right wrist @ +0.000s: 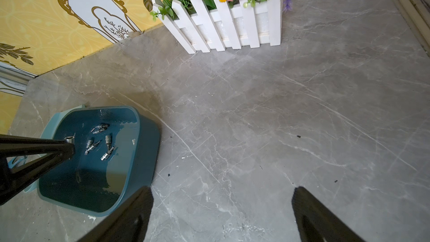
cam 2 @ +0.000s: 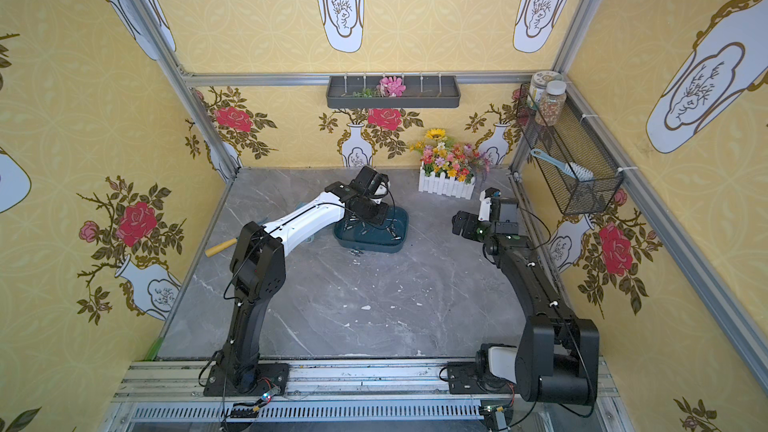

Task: Put the bit on the desktop into the storage box
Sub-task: Place the screwdriver bit in the storage box, then pick up the screwdriver bit from the center of the board.

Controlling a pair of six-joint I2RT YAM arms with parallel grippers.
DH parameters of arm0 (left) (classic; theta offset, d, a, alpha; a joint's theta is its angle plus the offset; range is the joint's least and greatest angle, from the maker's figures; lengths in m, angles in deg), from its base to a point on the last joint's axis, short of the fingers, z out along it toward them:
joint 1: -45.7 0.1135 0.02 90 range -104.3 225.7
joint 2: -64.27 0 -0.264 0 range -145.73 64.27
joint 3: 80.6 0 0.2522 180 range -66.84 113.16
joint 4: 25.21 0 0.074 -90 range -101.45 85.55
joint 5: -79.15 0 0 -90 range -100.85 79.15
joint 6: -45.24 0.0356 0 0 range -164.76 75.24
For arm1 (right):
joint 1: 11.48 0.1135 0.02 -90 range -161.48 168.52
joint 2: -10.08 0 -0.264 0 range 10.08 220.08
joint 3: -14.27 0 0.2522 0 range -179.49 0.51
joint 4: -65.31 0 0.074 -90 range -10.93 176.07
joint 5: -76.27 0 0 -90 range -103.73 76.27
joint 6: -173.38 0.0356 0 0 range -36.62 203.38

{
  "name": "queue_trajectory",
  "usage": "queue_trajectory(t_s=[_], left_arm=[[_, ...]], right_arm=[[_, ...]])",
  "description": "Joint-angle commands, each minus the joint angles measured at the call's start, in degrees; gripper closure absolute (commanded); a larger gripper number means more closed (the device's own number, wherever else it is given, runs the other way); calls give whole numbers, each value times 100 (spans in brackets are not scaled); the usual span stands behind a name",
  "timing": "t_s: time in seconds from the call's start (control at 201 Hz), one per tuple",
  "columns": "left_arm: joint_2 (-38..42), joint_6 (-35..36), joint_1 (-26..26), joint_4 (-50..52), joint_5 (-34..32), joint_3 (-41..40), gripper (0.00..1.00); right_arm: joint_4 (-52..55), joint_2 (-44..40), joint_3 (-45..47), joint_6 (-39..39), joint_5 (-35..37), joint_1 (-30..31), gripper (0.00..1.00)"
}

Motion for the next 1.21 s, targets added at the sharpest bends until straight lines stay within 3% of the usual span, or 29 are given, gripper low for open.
queue_trajectory(t_s=[0.0,0.538,1.205], left_arm=[[-25,29,8,-44,-17,-34,86],[560,-41,11,-443,125,-653,57],[4023,-393,361,-2785,-24,-4557,46]], right_arm=[[-111,16,0,-63,-4,1,3],[-177,-14,46,-91,-77,0,3],[-276,77,31,-218,-440,22,3]])
